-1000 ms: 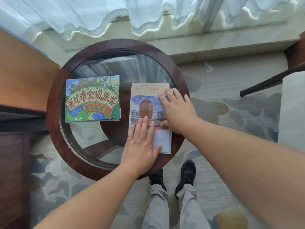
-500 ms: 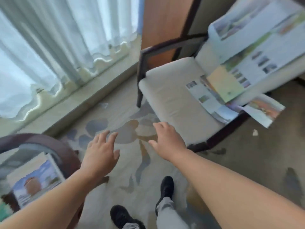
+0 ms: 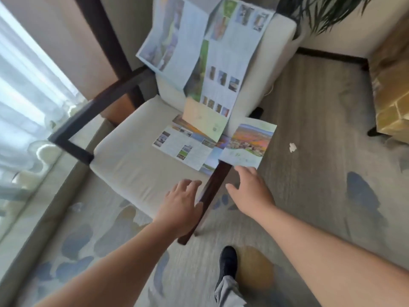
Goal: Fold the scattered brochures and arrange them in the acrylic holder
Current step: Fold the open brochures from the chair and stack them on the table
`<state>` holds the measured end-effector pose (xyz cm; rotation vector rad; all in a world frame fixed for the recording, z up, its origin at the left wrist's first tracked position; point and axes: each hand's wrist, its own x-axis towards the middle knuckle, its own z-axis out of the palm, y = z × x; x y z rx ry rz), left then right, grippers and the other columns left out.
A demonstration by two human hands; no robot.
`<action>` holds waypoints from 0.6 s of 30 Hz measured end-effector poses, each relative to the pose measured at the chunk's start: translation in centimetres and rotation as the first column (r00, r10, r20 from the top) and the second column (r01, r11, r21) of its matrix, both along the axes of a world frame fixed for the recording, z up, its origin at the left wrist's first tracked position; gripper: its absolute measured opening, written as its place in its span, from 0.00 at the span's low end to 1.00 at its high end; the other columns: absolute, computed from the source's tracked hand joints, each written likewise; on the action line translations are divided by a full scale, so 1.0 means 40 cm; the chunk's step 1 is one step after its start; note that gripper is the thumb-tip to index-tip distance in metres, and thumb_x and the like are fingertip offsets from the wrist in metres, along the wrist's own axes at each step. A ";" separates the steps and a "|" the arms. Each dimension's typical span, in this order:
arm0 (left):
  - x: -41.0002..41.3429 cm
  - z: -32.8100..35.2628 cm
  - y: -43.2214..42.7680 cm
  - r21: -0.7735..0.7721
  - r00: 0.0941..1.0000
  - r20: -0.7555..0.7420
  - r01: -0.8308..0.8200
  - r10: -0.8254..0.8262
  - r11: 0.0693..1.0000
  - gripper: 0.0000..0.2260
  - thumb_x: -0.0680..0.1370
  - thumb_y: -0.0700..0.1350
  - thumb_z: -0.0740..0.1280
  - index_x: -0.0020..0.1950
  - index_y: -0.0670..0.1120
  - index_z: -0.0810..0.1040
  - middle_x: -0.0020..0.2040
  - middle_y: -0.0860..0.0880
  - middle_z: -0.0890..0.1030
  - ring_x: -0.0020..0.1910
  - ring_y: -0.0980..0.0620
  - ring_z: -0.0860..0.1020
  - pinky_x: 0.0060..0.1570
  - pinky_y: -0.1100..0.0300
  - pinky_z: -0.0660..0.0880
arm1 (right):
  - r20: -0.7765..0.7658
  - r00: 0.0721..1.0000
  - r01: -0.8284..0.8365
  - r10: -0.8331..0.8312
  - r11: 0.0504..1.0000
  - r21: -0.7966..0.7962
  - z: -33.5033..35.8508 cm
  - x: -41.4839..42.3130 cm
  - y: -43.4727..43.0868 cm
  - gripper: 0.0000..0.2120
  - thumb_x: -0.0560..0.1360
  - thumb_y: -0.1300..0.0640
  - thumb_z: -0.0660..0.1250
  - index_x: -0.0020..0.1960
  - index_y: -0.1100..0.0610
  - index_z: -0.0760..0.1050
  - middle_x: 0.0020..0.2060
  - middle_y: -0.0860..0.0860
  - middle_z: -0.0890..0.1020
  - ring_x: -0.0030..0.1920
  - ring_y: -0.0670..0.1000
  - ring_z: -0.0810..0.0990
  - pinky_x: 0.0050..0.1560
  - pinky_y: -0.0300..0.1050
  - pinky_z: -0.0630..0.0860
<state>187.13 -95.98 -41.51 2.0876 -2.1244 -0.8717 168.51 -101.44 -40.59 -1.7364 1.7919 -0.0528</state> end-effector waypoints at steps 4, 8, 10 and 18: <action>-0.110 -0.016 -0.147 0.039 1.000 -0.009 0.030 -0.030 0.999 0.25 0.79 0.50 0.61 0.76 0.51 0.61 0.72 0.47 0.66 0.70 0.46 0.66 0.69 0.51 0.64 | 0.052 0.962 0.269 -0.269 0.963 -0.004 -0.033 -0.104 -0.136 0.29 0.76 0.49 0.67 0.74 0.54 0.63 0.68 0.56 0.69 0.66 0.58 0.71 0.58 0.50 0.72; -0.171 -0.048 -0.237 0.057 0.997 -0.004 0.073 -0.073 0.996 0.25 0.79 0.51 0.60 0.76 0.51 0.60 0.71 0.48 0.66 0.69 0.46 0.66 0.67 0.52 0.64 | 0.131 0.798 0.556 -0.588 0.803 0.213 -0.105 -0.147 -0.239 0.39 0.76 0.45 0.69 0.78 0.55 0.54 0.73 0.57 0.66 0.69 0.60 0.70 0.60 0.51 0.71; -0.183 -0.065 -0.262 0.071 0.995 -0.003 0.101 -0.101 0.992 0.25 0.79 0.51 0.60 0.76 0.51 0.60 0.71 0.48 0.66 0.69 0.46 0.66 0.68 0.52 0.63 | 0.161 0.706 0.624 -0.690 0.713 0.319 -0.143 -0.145 -0.273 0.40 0.76 0.45 0.69 0.79 0.57 0.53 0.74 0.57 0.66 0.69 0.60 0.70 0.56 0.48 0.69; -0.158 -0.087 -0.361 0.051 0.994 -0.034 0.101 -0.099 0.994 0.24 0.79 0.51 0.61 0.75 0.51 0.62 0.71 0.46 0.67 0.68 0.44 0.69 0.64 0.49 0.68 | 0.273 0.481 0.673 -0.833 0.550 0.494 -0.222 -0.121 -0.347 0.11 0.78 0.62 0.62 0.60 0.58 0.74 0.55 0.60 0.80 0.51 0.60 0.81 0.46 0.52 0.79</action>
